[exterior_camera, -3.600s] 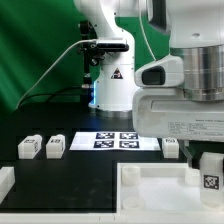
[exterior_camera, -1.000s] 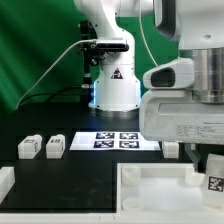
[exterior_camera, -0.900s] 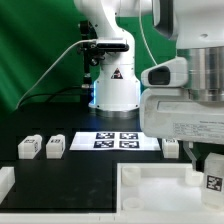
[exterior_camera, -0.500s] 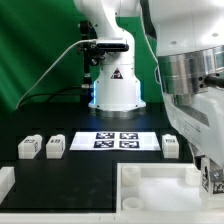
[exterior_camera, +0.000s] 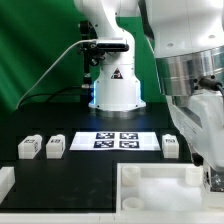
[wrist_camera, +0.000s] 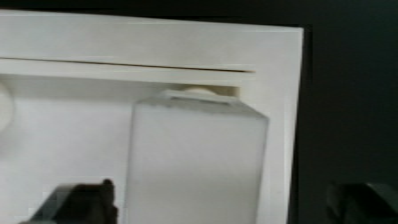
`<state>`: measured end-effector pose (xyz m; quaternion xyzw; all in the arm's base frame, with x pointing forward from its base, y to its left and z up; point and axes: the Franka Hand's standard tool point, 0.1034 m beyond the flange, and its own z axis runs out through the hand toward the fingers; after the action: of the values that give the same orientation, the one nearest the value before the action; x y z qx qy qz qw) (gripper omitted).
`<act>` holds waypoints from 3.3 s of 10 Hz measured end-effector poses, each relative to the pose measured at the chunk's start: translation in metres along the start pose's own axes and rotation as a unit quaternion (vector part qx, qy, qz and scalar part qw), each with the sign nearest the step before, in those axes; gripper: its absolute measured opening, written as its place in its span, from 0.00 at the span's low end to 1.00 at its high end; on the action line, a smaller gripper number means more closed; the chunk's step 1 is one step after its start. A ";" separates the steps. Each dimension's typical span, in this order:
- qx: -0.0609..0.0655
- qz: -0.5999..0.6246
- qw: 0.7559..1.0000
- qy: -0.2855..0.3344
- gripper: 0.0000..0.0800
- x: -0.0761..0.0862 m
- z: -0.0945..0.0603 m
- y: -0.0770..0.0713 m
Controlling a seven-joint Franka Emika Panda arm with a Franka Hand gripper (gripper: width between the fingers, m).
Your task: Assemble one leg
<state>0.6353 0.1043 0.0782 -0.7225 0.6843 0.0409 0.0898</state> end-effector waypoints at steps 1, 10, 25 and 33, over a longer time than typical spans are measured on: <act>-0.001 -0.100 0.995 -0.002 0.79 0.002 0.000 -0.001; -0.036 -0.604 0.796 0.015 0.80 -0.017 0.004 0.004; -0.008 0.036 0.999 -0.005 0.76 -0.014 0.008 0.004; -0.024 -0.503 0.864 0.007 0.81 -0.012 0.005 0.002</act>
Offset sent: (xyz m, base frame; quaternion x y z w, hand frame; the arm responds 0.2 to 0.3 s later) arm 0.0000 0.0000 0.0000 0.0000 0.0000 -0.2667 0.9638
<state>0.6327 0.1170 0.0751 -0.9709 0.2271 0.0014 0.0763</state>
